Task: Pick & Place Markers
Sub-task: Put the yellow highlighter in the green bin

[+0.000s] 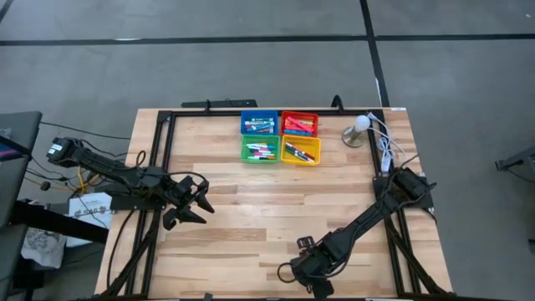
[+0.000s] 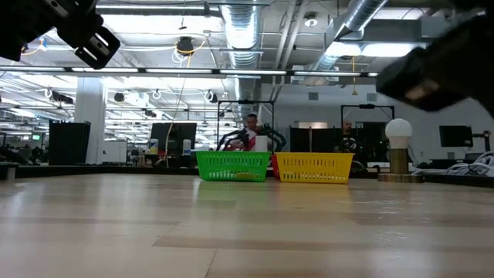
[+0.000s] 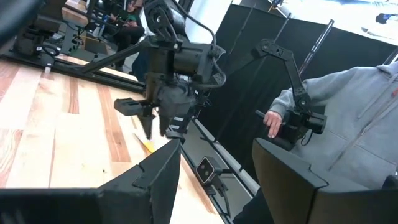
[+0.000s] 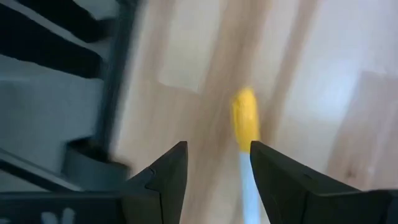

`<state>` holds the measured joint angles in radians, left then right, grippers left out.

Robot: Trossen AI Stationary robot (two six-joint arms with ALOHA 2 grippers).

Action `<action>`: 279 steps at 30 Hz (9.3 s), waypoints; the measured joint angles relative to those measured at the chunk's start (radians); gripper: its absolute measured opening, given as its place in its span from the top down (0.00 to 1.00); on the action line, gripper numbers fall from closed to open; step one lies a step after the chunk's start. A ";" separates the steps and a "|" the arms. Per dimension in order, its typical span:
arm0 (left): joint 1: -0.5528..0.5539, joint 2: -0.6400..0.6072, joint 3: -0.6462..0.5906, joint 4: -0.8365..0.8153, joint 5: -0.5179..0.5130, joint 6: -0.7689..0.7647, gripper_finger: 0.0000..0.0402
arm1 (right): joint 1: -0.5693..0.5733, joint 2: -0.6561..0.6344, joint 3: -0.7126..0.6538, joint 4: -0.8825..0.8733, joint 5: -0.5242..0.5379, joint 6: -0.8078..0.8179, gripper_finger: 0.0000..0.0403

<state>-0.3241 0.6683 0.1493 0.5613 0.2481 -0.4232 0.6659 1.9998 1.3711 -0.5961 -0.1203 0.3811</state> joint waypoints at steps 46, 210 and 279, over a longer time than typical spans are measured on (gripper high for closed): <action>-0.002 0.004 0.000 0.026 0.037 0.002 0.50 | -0.188 0.098 0.004 0.136 0.231 0.179 0.92; 0.036 0.564 0.214 0.635 -0.443 0.044 0.91 | -0.604 -0.305 0.005 0.798 -0.008 0.006 0.57; 0.702 1.092 0.952 -0.682 0.034 0.551 0.91 | -0.594 -1.657 -1.148 0.937 0.228 -0.107 0.73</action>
<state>0.3777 1.7600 1.1012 -0.1209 0.2823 0.1278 0.0719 0.3431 0.2230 0.3413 0.1078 0.2744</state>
